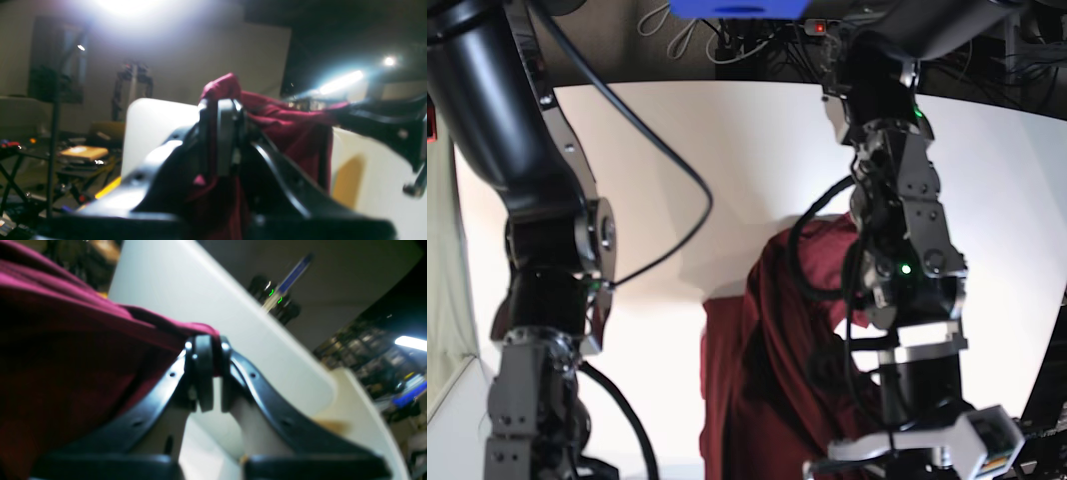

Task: Layout the t-shirt on the table in an organized manner, then fold the t-shirt properly
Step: 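Grasp the shirt with the right gripper and raise it high with both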

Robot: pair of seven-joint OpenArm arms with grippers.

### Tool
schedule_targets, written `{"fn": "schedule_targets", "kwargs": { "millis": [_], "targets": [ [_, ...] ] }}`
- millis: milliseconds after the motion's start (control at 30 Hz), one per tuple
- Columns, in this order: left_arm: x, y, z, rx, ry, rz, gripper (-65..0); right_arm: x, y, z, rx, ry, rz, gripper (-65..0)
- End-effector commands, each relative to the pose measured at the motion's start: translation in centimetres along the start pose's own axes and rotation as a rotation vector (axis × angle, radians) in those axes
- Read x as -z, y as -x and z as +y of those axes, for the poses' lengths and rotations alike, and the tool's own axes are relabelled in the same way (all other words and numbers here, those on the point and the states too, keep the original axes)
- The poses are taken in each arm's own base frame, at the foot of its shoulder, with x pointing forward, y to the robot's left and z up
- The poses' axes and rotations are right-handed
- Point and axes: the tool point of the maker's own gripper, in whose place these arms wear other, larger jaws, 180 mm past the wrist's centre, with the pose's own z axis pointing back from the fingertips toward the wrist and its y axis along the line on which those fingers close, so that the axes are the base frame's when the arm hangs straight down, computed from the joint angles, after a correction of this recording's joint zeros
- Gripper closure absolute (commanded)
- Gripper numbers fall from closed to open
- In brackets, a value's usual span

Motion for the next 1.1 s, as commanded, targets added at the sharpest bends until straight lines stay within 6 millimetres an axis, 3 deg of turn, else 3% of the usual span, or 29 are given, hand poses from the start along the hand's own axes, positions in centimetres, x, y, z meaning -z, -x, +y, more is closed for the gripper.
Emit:
{"fn": "schedule_targets", "kwargs": {
  "millis": [0, 200, 333, 467, 733, 1067],
  "targets": [
    [0.7, -2.3, -0.1, -0.010, -0.004, -0.078, -0.3, -0.3, -3.7, -1.3, -0.007, 0.033, -0.095, 0.0],
    [1.9, -4.7, -0.6, -0.015, 0.008, -0.150, -0.3, -0.5, -9.9, -1.7, -0.022, 0.040, -0.216, 0.0],
    [3.0, -7.1, -1.0, -0.016, 0.017, -0.220, -0.3, 0.0, -11.7, -2.1, -0.027, 0.034, -0.235, 0.0],
    [3.6, -8.7, -1.2, -0.018, 0.019, -0.264, -0.3, 1.5, -10.0, -1.8, 0.002, 0.005, -0.181, 0.0],
    [4.0, -9.6, 3.5, -0.007, -0.105, -0.291, -0.3, 4.5, -6.9, -0.1, 0.062, -0.074, -0.113, 0.0],
    [3.4, -9.3, 7.4, -0.045, -0.199, -0.284, -0.3, 6.6, -4.7, 1.5, 0.126, -0.128, -0.083, 0.0]
  ]
}}
